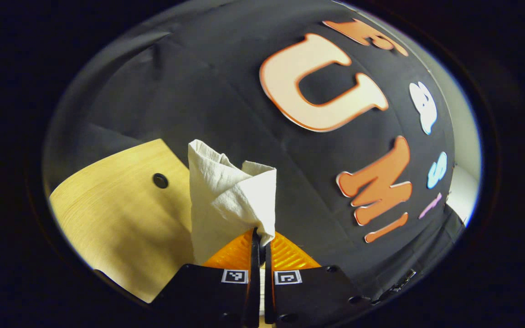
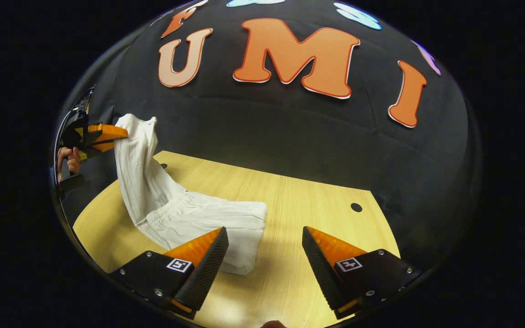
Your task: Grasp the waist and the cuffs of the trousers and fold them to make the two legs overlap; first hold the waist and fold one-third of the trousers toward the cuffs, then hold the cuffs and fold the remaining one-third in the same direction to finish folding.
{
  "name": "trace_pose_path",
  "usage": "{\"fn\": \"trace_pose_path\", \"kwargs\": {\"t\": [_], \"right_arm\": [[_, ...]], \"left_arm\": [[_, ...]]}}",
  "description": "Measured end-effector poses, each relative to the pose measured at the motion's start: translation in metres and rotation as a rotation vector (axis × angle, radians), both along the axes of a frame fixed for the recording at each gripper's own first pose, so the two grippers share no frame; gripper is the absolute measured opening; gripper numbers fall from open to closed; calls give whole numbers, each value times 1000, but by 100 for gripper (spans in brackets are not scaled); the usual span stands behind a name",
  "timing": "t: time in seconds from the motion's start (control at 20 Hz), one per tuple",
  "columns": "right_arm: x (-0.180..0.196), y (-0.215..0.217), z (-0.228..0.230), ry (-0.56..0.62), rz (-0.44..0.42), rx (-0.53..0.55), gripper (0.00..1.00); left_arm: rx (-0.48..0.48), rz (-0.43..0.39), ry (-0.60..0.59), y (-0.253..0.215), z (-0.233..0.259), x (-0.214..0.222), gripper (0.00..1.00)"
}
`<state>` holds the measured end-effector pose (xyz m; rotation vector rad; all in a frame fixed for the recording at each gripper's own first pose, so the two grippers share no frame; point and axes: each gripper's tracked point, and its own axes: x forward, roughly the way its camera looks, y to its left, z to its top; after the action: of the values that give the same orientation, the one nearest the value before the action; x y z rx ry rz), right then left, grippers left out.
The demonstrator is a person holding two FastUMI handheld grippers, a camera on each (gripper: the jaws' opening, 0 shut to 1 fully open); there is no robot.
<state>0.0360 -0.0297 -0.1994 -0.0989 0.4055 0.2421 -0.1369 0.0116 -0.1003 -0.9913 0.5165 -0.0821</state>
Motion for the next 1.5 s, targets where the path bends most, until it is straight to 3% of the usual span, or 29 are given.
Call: {"fn": "trace_pose_path", "kwargs": {"t": [0.2, 0.55, 0.75, 0.9, 1.1, 1.3, 1.35, 1.4, 1.45, 1.5], "right_arm": [[-9, -27, 1, -5, -29, 12, 99], [-27, -80, -9, 13, -103, 29, 99], [-39, -106, -19, 31, -147, 40, 99], [-43, -121, -27, 43, -175, 48, 99], [-53, -135, -35, 56, -185, 57, 99], [-55, -134, -37, 52, -170, 66, 99], [-55, -133, -35, 48, -163, 66, 99], [-55, -132, -33, 41, -154, 66, 99], [-54, -129, -29, 32, -142, 67, 99], [-52, -126, -25, 19, -134, 68, 99]], "left_arm": [[77, -116, -30, -66, 20, 14, 7], [273, -326, -12, -205, 5, 41, 7], [431, -526, -19, -286, -21, 31, 9], [430, -654, 16, -332, -54, 11, 14], [418, -771, 45, -352, -87, -12, 18], [366, -801, 6, -360, -60, -24, 89], [377, -794, -2, -360, -57, -29, 81], [392, -778, -12, -353, -52, -33, 99], [412, -756, -25, -345, -48, -29, 89], [440, -730, -39, -336, -42, -27, 96]]}}
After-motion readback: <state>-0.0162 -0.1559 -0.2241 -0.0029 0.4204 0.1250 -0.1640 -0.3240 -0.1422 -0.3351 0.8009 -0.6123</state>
